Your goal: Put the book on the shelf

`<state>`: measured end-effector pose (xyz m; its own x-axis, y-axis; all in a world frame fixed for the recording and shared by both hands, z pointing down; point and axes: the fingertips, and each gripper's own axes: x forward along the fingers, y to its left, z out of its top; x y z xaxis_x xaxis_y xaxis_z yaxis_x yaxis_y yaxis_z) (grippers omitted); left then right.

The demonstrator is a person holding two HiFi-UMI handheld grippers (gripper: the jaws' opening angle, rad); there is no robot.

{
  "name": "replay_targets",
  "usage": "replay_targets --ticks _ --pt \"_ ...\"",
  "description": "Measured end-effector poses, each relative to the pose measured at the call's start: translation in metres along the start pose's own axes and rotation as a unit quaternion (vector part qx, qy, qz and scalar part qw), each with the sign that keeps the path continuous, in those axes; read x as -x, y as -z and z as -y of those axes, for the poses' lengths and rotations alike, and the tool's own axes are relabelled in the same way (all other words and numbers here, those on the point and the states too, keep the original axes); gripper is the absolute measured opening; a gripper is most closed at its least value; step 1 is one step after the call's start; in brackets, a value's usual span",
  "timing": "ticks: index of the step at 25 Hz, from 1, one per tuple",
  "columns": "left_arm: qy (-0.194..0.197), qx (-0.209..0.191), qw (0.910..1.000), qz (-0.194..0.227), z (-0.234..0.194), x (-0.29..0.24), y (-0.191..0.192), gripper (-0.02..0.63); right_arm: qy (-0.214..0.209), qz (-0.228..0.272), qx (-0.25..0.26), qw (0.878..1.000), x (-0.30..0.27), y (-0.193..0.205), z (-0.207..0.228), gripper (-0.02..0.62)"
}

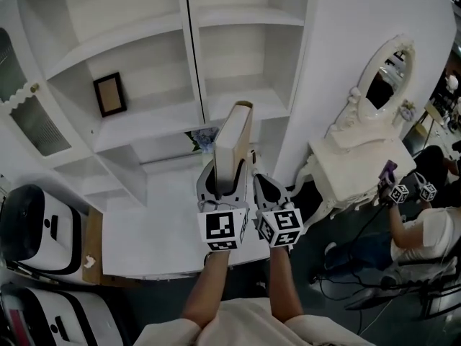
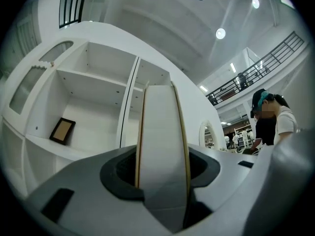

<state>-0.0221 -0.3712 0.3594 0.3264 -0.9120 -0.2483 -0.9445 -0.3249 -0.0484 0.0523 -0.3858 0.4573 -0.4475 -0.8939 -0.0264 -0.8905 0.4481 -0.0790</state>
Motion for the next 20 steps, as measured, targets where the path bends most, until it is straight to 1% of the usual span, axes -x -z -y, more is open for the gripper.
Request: replay_targets --ticks 3,7,15,20 --pt "-0.001 -0.01 0.9999 0.006 0.002 -0.006 -0.004 0.222 -0.012 -0.004 0.002 1.0 -0.005 0.002 -0.003 0.025" --pt "-0.007 -0.006 0.9998 0.015 0.004 -0.013 -0.008 0.222 -0.026 -0.007 0.009 1.0 -0.007 0.001 -0.005 0.025" --pt "-0.013 -0.004 0.9995 0.029 0.022 -0.034 -0.024 0.221 -0.019 -0.014 0.019 1.0 -0.001 -0.007 0.022 0.025" --pt "-0.015 -0.018 0.9991 0.036 0.032 -0.054 -0.039 0.222 -0.026 -0.016 0.022 0.999 -0.001 -0.01 0.033 0.025"
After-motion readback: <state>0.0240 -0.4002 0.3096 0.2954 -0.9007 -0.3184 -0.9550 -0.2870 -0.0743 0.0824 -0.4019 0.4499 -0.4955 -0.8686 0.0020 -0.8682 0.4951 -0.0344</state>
